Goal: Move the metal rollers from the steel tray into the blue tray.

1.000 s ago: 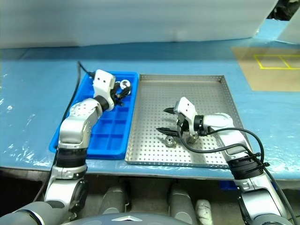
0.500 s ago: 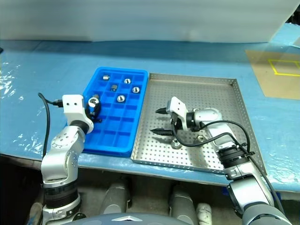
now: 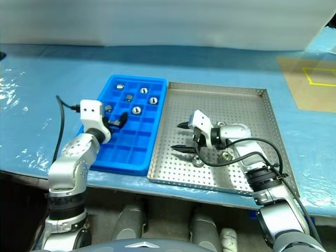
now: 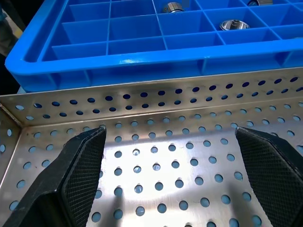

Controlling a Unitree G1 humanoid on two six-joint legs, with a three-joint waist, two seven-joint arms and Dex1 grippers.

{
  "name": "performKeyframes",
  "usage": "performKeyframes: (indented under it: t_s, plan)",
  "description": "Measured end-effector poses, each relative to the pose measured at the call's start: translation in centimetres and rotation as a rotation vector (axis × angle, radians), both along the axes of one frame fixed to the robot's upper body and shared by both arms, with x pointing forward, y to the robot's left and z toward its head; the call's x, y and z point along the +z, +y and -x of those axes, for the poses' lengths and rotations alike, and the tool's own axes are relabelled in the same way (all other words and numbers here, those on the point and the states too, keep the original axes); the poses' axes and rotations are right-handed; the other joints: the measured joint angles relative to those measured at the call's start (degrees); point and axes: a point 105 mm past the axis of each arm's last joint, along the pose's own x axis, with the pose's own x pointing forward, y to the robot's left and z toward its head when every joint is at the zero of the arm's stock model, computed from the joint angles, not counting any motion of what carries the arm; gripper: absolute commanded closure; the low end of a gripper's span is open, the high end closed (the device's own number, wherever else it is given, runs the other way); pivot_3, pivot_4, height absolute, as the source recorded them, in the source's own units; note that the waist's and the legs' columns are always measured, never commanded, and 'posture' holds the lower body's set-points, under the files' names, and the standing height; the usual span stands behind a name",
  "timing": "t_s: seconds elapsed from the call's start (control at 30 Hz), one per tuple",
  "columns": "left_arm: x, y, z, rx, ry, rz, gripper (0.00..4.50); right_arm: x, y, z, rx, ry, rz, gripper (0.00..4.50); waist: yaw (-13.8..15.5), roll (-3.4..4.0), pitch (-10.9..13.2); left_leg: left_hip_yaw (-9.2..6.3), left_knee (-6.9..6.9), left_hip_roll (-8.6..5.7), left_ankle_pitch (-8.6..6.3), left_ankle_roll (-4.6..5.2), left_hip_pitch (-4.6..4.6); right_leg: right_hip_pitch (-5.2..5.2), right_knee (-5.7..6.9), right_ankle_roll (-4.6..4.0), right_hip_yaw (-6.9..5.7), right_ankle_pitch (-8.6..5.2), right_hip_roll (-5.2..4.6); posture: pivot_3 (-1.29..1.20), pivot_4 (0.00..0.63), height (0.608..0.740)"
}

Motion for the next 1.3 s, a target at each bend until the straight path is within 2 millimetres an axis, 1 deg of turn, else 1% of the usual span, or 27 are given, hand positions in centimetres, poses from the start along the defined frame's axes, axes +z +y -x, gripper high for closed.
performKeyframes:
  t_s: [0.07, 0.1, 0.13, 0.27, 0.4, 0.5, 0.6, 0.7, 0.77, 0.87, 0.93, 1.03, 1.13, 1.17, 1.23, 1.3]
  plan:
    - [1.2, -2.7, 0.0, -0.151, -0.049, -0.016, 0.02, 0.3, -0.4, 0.2, -0.020, 0.003, -0.008, 0.00, -0.2, 0.00, 0.0, 0.02, 0.02, -0.02, 0.00, 0.01, 0.03, 0.00, 0.02, 0.01, 0.06, 0.01, 0.00, -0.02, 0.150, 0.740]
    - [1.6, -4.2, 0.2, -0.239, -0.068, -0.030, 0.02, 0.5, -0.8, 0.3, -0.033, 0.005, -0.011, 0.00, -0.3, 0.00, 0.0, 0.04, 0.02, -0.03, -0.01, 0.01, 0.05, 0.00, 0.02, 0.01, 0.09, 0.01, 0.00, -0.03, 0.150, 0.740]
    - [1.6, -5.1, 0.3, -0.301, -0.075, -0.038, 0.02, 0.7, -1.2, 0.4, -0.048, 0.004, -0.008, 0.00, -0.5, 0.00, 0.0, 0.05, 0.00, -0.02, -0.01, 0.01, 0.06, 0.00, 0.02, 0.01, 0.09, 0.01, 0.00, -0.06, 0.150, 0.740]
    - [1.0, -8.4, 1.0, -0.563, -0.061, -0.067, 0.02, 1.3, -3.4, 1.0, -0.124, -0.009, 0.022, 0.00, -1.9, 0.01, 0.0, 0.09, -0.04, -0.02, 0.00, 0.00, 0.10, 0.00, 0.02, 0.03, 0.11, 0.01, 0.02, -0.17, 0.150, 0.740]
    - [0.3, -11.2, 2.1, -0.832, -0.040, -0.122, 0.02, 1.1, -4.7, 2.2, -0.191, 0.011, 0.025, 0.00, -3.3, 0.07, 0.0, 0.13, -0.05, -0.02, 0.00, 0.00, 0.14, 0.00, 0.03, 0.03, 0.17, 0.02, 0.03, -0.26, 0.150, 0.740]
    - [-0.9, -12.0, 2.9, -0.981, 0.008, -0.153, 0.02, 1.3, -5.9, 3.1, -0.248, 0.014, 0.028, 0.00, -4.6, 0.10, -0.1, 0.17, -0.05, -0.07, 0.00, 0.01, 0.18, 0.00, 0.03, 0.06, 0.26, 0.04, 0.01, -0.33, 0.150, 0.740]
    - [-2.3, -12.8, 3.4, -1.116, 0.072, -0.198, 0.02, 1.4, -7.7, 4.2, -0.324, 0.020, 0.050, 0.00, -5.5, 0.12, -0.1, 0.19, -0.05, -0.06, -0.01, 0.01, 0.27, 0.05, 0.03, 0.08, 0.30, 0.05, 0.02, -0.40, 0.150, 0.740]
    - [-3.2, -13.2, 3.5, -1.192, 0.119, -0.233, 0.02, 1.4, -8.5, 5.2, -0.371, 0.034, 0.053, 0.00, -6.4, 0.13, -0.1, 0.20, -0.03, -0.08, -0.01, 0.02, 0.33, 0.10, 0.03, 0.11, 0.35, 0.06, 0.02, -0.43, 0.150, 0.740]
    - [-3.4, -14.0, 3.3, -1.237, 0.127, -0.262, 0.02, 1.6, -9.1, 5.9, -0.405, 0.032, 0.061, 0.00, -7.0, 0.15, -0.1, 0.22, 0.01, -0.09, -0.02, 0.04, 0.36, 0.13, 0.02, 0.14, 0.39, 0.09, 0.02, -0.46, 0.150, 0.740]
    - [-3.9, -14.9, 3.3, -1.291, 0.135, -0.290, 0.02, 1.9, -9.3, 6.5, -0.434, 0.022, 0.062, 0.00, -8.0, 0.16, -0.1, 0.22, 0.04, -0.10, -0.05, 0.08, 0.43, 0.22, -0.01, 0.15, 0.42, 0.09, 0.01, -0.51, 0.150, 0.740]
    - [-4.7, -15.3, 3.7, -1.336, 0.156, -0.329, 0.02, 1.8, -9.4, 7.1, -0.457, 0.030, 0.064, 0.00, -8.4, 0.17, -0.1, 0.23, 0.02, -0.09, -0.06, 0.09, 0.48, 0.26, -0.05, 0.15, 0.43, 0.09, 0.02, -0.53, 0.150, 0.740]
    - [-5.9, -15.3, 4.2, -1.378, 0.195, -0.386, 0.02, 1.5, -9.5, 7.8, -0.480, 0.039, 0.072, 0.00, -9.4, 0.18, -0.1, 0.23, 0.01, -0.10, -0.06, 0.10, 0.50, 0.28, -0.07, 0.15, 0.42, 0.09, 0.03, -0.55, 0.150, 0.740]
    - [-7.4, -14.8, 4.3, -1.390, 0.234, -0.472, 0.02, 1.6, -9.8, 8.2, -0.506, 0.030, 0.076, 0.00, -9.7, 0.18, -0.1, 0.23, 0.05, -0.11, -0.10, 0.09, 0.53, 0.34, -0.09, 0.16, 0.42, 0.09, 0.02, -0.55, 0.150, 0.740]
    - [-7.8, -14.6, 4.2, -1.382, 0.242, -0.490, 0.19, 1.6, -9.8, 8.2, -0.510, 0.031, 0.075, 0.00, -9.8, 0.17, -0.1, 0.23, 0.08, -0.10, -0.17, -0.01, 0.55, 0.38, -0.10, 0.17, 0.42, 0.09, 0.02, -0.56, 0.150, 0.740]
    - [-7.8, -14.6, 3.9, -1.372, 0.225, -0.519, 0.60, 1.5, -9.9, 8.2, -0.519, 0.035, 0.074, 0.00, -10.2, 0.18, -0.1, 0.23, 0.12, -0.11, -0.21, -0.03, 0.58, 0.46, -0.11, 0.18, 0.42, 0.09, 0.01, -0.56, 0.150, 0.740]
    - [-7.8, -14.6, 3.5, -1.357, 0.219, -0.536, 1.27, 1.6, -9.9, 8.1, -0.523, 0.033, 0.071, 0.00, -10.5, 0.18, -0.1, 0.22, 0.18, -0.11, -0.25, 0.02, 0.62, 0.58, -0.14, 0.18, 0.40, 0.08, 0.00, -0.55, 0.150, 0.740]
